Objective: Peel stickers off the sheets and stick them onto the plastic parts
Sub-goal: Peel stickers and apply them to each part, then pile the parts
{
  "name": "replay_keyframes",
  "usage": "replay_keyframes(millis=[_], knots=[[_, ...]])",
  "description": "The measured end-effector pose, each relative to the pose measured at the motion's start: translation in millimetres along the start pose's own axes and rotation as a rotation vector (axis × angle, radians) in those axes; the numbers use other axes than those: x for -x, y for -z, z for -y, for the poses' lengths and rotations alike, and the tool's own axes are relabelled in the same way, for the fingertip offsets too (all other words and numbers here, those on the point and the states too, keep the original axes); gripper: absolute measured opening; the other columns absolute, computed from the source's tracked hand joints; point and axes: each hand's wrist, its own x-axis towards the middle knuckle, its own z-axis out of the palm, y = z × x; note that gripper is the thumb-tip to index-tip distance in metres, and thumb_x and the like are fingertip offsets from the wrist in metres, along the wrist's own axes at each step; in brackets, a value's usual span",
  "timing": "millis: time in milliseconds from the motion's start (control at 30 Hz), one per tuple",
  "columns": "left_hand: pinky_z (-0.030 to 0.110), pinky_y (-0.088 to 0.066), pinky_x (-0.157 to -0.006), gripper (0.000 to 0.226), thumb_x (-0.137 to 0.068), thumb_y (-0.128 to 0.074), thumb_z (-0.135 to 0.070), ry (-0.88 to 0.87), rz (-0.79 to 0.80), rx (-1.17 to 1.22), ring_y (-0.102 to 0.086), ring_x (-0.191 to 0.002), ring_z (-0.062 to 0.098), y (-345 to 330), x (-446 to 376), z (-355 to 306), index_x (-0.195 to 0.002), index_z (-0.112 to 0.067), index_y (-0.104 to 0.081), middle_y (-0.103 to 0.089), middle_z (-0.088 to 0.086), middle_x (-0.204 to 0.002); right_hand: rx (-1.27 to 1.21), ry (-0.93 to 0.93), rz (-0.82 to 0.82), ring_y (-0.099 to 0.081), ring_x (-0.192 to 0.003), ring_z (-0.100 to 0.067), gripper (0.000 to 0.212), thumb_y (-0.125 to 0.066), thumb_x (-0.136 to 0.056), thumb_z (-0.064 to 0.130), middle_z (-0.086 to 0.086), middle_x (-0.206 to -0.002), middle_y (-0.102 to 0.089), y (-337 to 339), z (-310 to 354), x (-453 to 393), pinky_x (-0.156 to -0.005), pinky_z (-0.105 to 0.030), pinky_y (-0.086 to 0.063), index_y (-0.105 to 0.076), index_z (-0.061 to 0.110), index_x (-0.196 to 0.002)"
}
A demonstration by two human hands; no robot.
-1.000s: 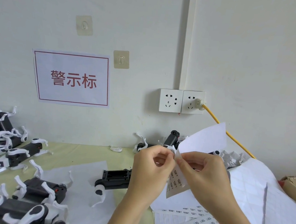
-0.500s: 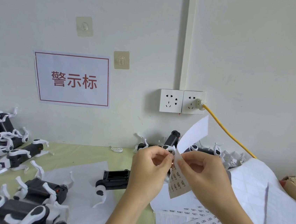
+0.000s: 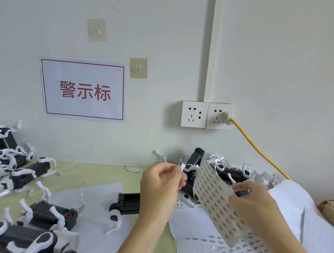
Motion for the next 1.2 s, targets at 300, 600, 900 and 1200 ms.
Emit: replay_keyframes(millis=[300,600,900,1200], knots=[[0.047,-0.060,-0.076,0.017,-0.087,-0.069,-0.011,-0.008,-0.079,-0.084,-0.068,-0.067,0.022,0,-1,2,-0.070,-0.016,-0.072,-0.071,0.004,-0.065,-0.135,0.586,-0.087,-0.065,-0.081,-0.002,0.031,-0.061,-0.091,0.008,0.019,-0.080,-0.069,-27,28,28,-0.065,-0.010,-0.048,-0.070,0.035,-0.104],[0.043,-0.059,-0.071,0.018,-0.087,-0.067,-0.008,0.025,-0.080,-0.085,-0.066,-0.061,0.018,1,0,0,-0.071,-0.013,-0.072,-0.071,0.005,-0.063,-0.084,0.810,0.002,-0.061,-0.082,-0.005,0.040,-0.055,-0.088,0.004,0.026,-0.084,-0.066,-51,33,40,-0.068,-0.008,-0.043,-0.066,0.040,-0.102],[0.037,-0.059,-0.067,0.022,-0.091,-0.063,-0.009,0.056,-0.038,-0.046,-0.070,-0.067,0.024,-2,1,0,-0.072,-0.010,-0.073,-0.073,0.008,-0.069,-0.085,0.830,0.006,-0.061,-0.077,-0.001,0.044,-0.055,-0.088,0.000,0.032,-0.085,-0.065,-52,34,40,-0.063,-0.005,-0.042,-0.068,0.036,-0.110],[0.009,-0.043,-0.060,0.025,-0.092,-0.054,-0.012,-0.050,0.127,-0.462,-0.063,-0.069,-0.002,21,-9,-5,-0.094,-0.029,-0.073,-0.072,-0.010,-0.084,-0.301,0.391,-0.046,-0.065,-0.067,-0.007,0.024,-0.056,-0.095,0.015,0.014,-0.074,-0.070,-39,28,26,-0.052,-0.016,-0.048,-0.070,0.034,-0.091]])
